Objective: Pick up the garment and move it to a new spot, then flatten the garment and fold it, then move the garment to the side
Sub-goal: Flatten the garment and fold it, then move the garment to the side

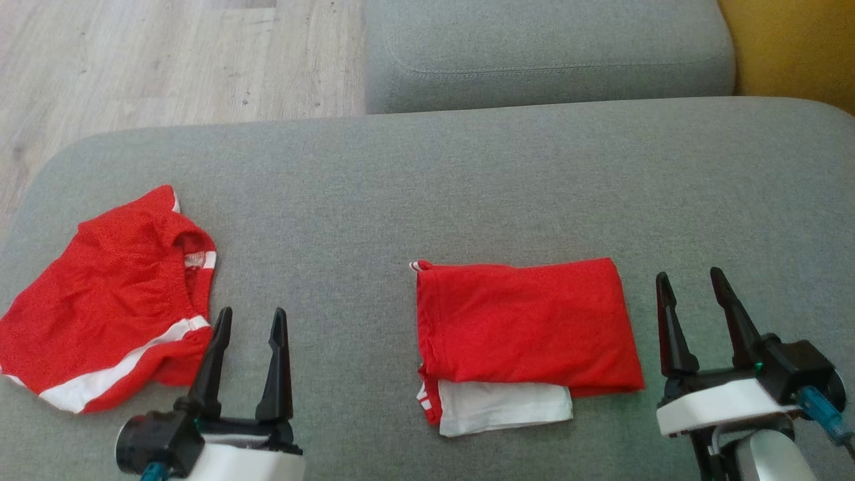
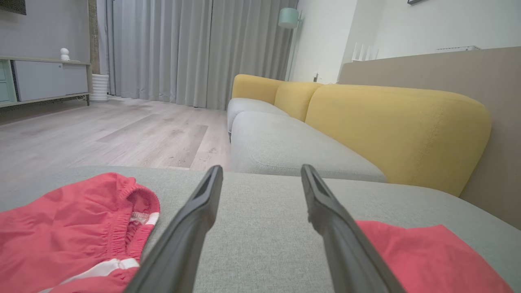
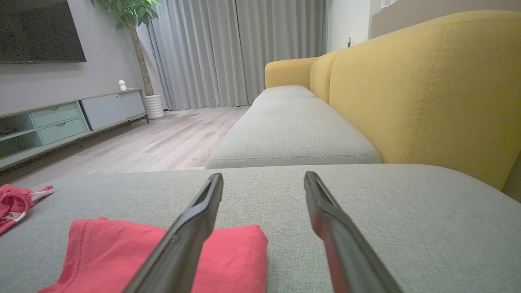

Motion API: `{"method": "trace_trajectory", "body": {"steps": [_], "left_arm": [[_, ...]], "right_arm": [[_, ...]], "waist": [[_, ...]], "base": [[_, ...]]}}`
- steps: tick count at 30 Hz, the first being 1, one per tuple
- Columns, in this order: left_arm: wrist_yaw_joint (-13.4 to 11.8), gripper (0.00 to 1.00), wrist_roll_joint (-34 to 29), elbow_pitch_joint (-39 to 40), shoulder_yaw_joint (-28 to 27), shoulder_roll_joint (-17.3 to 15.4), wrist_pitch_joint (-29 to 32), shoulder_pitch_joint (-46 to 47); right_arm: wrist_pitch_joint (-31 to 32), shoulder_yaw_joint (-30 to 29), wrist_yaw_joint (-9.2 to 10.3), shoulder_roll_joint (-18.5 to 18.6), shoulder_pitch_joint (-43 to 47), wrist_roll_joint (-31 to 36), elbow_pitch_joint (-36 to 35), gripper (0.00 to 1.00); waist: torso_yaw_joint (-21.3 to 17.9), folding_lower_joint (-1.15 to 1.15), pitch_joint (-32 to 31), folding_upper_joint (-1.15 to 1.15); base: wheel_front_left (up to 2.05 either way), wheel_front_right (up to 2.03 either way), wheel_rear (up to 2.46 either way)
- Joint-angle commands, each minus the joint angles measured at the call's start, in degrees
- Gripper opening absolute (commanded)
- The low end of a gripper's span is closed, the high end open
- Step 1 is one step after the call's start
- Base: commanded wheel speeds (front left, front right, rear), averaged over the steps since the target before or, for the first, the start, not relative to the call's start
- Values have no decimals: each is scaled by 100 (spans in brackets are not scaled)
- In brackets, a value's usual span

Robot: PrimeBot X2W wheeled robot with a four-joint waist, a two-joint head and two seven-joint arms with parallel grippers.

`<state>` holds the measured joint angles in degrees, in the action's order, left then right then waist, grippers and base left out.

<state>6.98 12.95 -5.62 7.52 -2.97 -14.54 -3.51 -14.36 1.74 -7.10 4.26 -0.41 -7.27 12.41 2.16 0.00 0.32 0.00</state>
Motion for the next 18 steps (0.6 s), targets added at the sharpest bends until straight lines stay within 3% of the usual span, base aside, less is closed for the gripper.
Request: {"method": "trace_trajectory", "body": {"steps": [1, 18], "left_arm": [[-67, 100, -68, 195, -190, 9, -46, 117], [-57, 100, -101, 206, -94, 9, -46, 114]], "right_arm": [[-60, 139, -39, 35, -111, -68, -266, 100], [-63, 78, -39, -19, -3, -141, -268, 100]], "waist": [[-7, 0, 0, 0], [70, 0, 56, 0]], "base": [[0, 0, 0], [0, 0, 0]]}}
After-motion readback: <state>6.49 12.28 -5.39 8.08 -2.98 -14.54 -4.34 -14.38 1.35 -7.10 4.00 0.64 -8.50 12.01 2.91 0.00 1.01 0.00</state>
